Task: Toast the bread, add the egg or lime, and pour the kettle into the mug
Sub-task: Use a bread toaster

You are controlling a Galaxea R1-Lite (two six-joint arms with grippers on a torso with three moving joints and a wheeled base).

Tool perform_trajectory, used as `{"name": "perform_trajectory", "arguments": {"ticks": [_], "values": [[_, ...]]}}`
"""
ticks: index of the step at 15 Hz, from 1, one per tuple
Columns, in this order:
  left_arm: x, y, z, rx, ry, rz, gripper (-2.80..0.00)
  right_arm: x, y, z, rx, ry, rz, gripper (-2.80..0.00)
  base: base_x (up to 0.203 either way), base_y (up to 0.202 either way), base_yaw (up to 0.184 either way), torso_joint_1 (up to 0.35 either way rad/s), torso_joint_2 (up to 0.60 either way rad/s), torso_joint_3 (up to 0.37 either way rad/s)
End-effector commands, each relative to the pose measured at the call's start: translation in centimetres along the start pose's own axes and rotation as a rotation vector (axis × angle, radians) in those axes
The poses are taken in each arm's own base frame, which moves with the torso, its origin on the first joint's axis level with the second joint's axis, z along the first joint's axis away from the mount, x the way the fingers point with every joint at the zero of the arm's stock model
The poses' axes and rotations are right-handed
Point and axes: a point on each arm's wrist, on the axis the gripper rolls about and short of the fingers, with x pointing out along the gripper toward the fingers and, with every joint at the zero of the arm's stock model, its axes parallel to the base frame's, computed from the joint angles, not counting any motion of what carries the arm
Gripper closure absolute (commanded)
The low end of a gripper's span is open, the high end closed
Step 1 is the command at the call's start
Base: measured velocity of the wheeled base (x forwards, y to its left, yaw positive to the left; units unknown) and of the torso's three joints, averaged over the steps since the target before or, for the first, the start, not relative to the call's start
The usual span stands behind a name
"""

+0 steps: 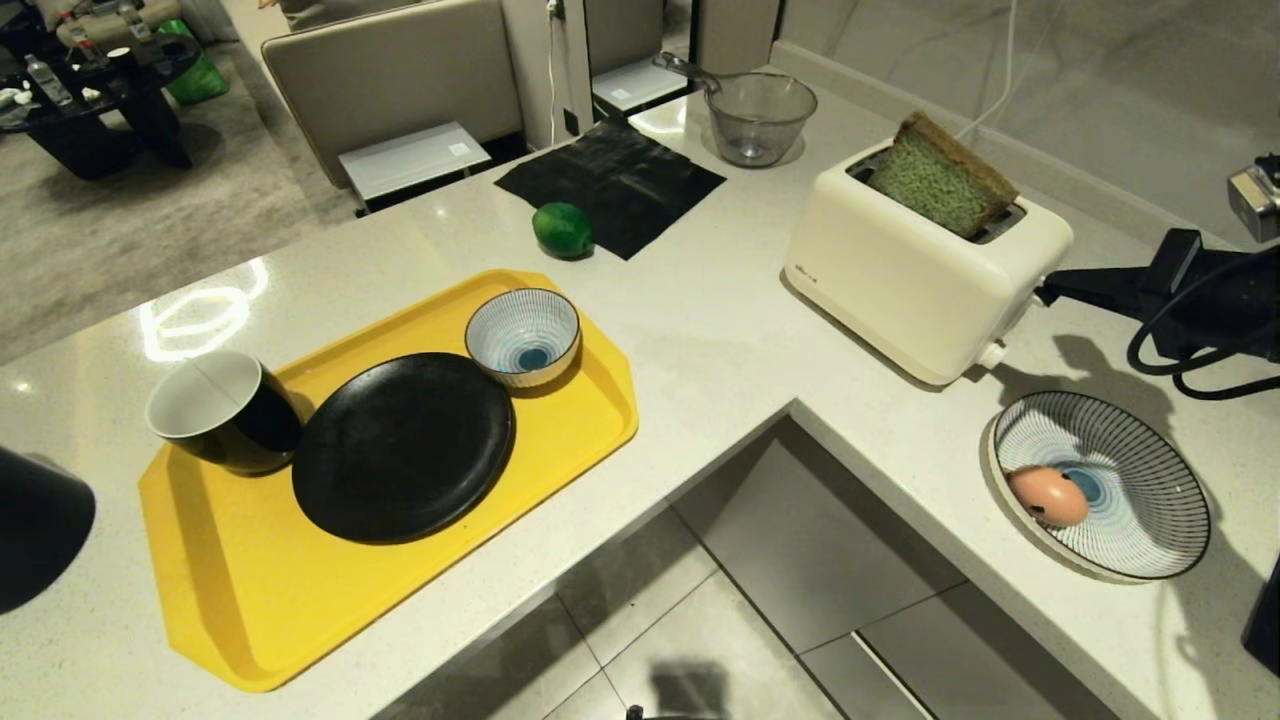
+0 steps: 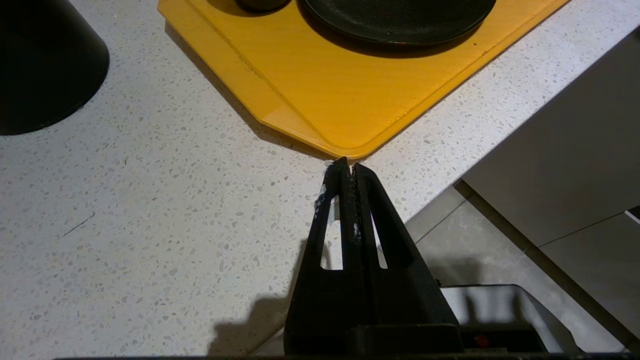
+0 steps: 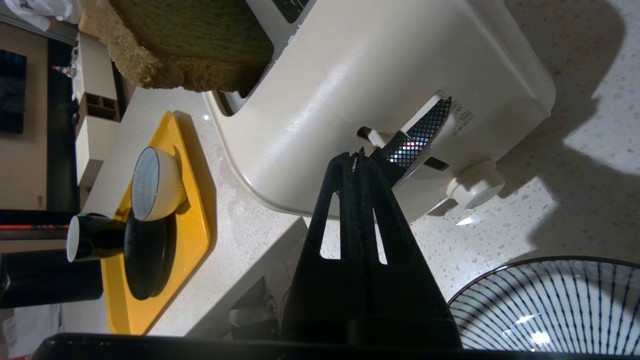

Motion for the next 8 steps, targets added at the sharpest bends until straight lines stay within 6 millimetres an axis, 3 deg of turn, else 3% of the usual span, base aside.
{"name": "perform_trajectory", "arguments": {"ticks": [1,8], "values": [[0.0,0.0,0.0,0.0,0.001,0.001,0.0,0.6,-0.7,-0.3,0.01,0.017,-0.007,0.0,0.0,0.0,0.0,0.0,0.0,0.0],[0.0,0.0,0.0,0.0,0.0,0.001,0.0,1.6,-1.9,-0.8,0.019,0.045,-0.027,0.0,0.0,0.0,0.0,0.0,0.0,0.0]]}}
